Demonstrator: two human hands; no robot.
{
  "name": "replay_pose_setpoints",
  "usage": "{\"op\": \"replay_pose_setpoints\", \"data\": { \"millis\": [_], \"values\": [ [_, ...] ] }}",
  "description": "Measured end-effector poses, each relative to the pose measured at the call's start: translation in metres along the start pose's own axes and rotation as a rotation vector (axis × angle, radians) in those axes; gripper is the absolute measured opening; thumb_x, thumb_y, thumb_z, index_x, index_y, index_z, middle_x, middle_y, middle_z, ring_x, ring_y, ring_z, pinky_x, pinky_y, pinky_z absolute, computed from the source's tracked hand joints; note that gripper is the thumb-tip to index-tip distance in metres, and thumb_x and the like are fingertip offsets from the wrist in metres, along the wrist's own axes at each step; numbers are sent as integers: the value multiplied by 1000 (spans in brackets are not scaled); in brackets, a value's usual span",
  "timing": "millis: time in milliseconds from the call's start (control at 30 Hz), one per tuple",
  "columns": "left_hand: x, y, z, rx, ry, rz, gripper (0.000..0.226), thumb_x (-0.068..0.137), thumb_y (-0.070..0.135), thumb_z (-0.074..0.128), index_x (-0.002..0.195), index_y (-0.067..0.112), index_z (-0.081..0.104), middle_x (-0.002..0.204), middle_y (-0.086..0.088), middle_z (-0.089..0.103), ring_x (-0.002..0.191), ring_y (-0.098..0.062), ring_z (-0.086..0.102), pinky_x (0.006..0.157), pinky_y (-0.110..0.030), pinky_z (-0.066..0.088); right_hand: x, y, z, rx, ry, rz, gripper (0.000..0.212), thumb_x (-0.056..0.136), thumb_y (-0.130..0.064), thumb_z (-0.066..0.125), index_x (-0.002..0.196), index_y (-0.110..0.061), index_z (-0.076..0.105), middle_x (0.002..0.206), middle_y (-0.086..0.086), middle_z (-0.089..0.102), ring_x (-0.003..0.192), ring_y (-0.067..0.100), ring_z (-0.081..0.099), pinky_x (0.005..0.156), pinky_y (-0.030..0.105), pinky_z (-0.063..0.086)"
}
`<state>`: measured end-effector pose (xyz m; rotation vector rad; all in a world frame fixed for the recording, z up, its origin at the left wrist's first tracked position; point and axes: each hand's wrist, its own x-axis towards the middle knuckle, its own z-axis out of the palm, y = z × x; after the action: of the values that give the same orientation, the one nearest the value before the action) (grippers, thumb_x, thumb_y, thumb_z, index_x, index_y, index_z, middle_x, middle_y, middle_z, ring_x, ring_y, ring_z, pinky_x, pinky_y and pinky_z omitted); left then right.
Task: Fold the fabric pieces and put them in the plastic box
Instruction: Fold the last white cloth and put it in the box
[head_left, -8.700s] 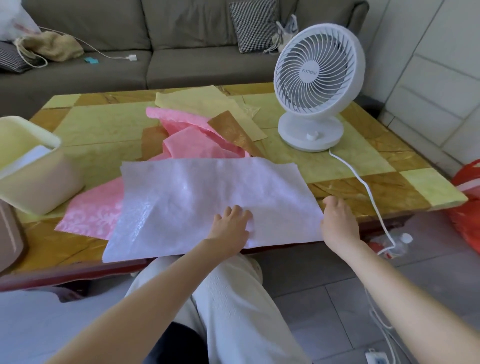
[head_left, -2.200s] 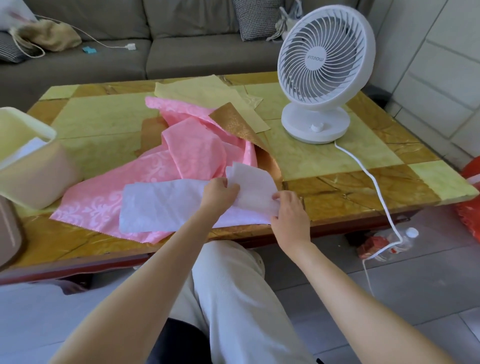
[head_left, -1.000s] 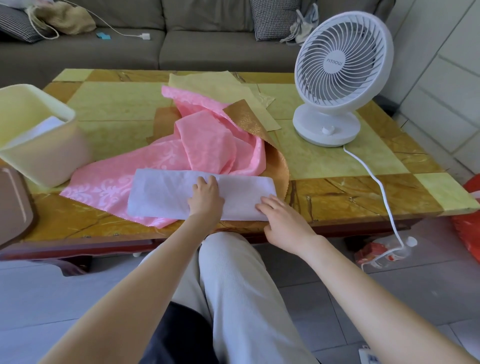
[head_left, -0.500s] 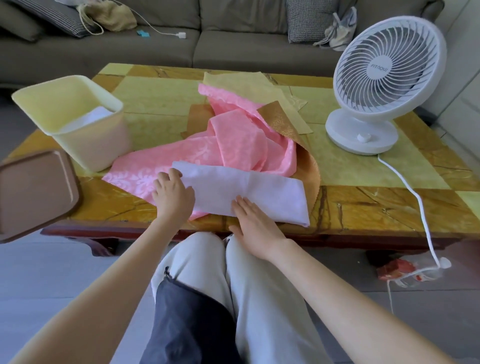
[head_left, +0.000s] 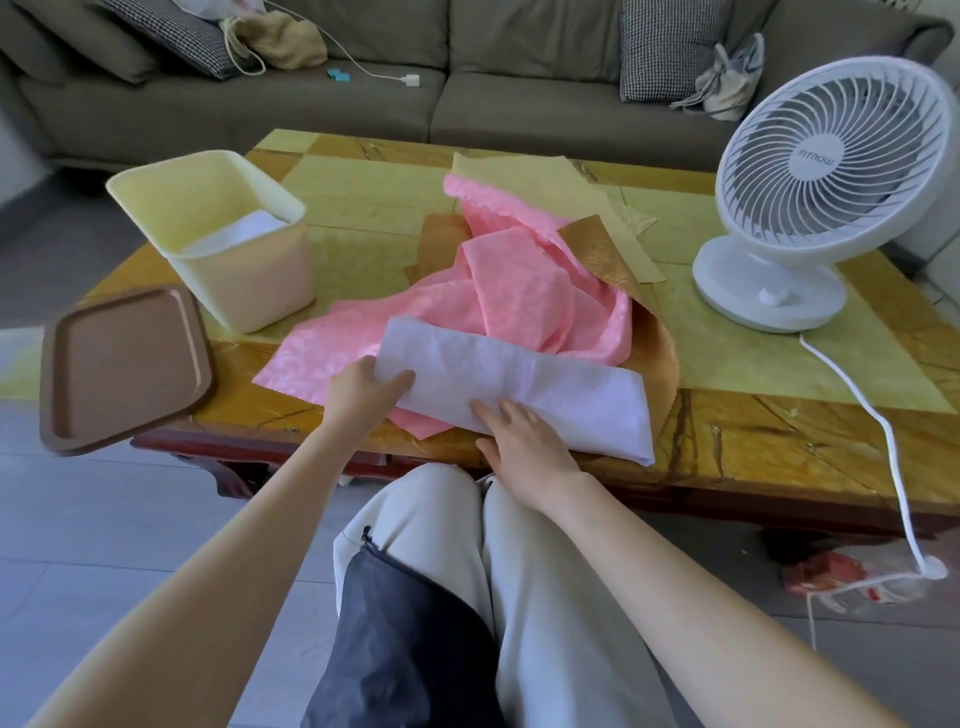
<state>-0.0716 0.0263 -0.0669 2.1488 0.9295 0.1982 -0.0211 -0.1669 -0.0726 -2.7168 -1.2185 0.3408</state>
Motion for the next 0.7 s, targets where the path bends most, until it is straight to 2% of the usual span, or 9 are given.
{"op": "replay_pose_setpoints", "data": {
  "millis": [133,267,300,400,467,567,633,700],
  "values": [
    [-9,12,-8,24,174,150,24,86,27,58,97,6,62,97,-12,58,92,-30,50,78,-37,45,6,-4,-1,-76,-22,35,49,101,-35,32,147,-27,19,143,12,31,124,32,38,101,41,37],
    [-21,30,-12,-159,171,209,13,89,19,57,92,7,61,87,-1,60,77,-17,53,57,-19,39,11,-5,-4,-61,-63,69,45,100,-39,29,144,-27,26,143,10,32,124,32,36,99,42,37],
    [-24,34,-12,-166,181,219,12,89,19,57,90,8,60,85,-1,60,75,-17,53,56,-20,39,12,-4,-5,-37,-78,73,45,100,-39,29,143,-26,29,142,10,33,124,32,35,100,42,37],
    [-35,46,-8,-129,222,281,15,88,19,56,89,5,62,84,-4,63,74,-24,56,63,-31,43,14,-2,-12,193,-69,75,41,100,-34,34,139,-23,39,140,6,39,126,29,38,104,41,36],
    [-42,57,-3,-85,232,344,15,88,18,55,93,5,62,90,-6,64,80,-25,56,67,-33,44,11,1,-20,352,6,63,39,100,-30,35,137,-20,44,140,1,46,127,23,44,106,37,35],
    [-52,77,11,-97,219,462,12,89,13,56,95,5,62,96,-7,62,88,-22,56,71,-26,38,1,8,-34,566,168,58,36,101,-31,34,130,-19,51,126,2,60,114,20,56,99,35,42],
    [-60,93,25,-114,187,542,10,88,10,56,95,6,61,93,-4,58,90,-20,53,72,-21,36,-8,16,-43,771,272,68,31,101,-32,34,121,-21,55,113,0,66,100,14,62,89,27,49],
    [-67,107,41,-120,137,616,13,87,7,54,98,7,60,91,1,51,89,-16,49,71,-18,33,-17,26,-50,968,351,106,27,101,-30,34,108,-23,59,105,-5,67,97,9,63,84,21,50]
  ]
}}
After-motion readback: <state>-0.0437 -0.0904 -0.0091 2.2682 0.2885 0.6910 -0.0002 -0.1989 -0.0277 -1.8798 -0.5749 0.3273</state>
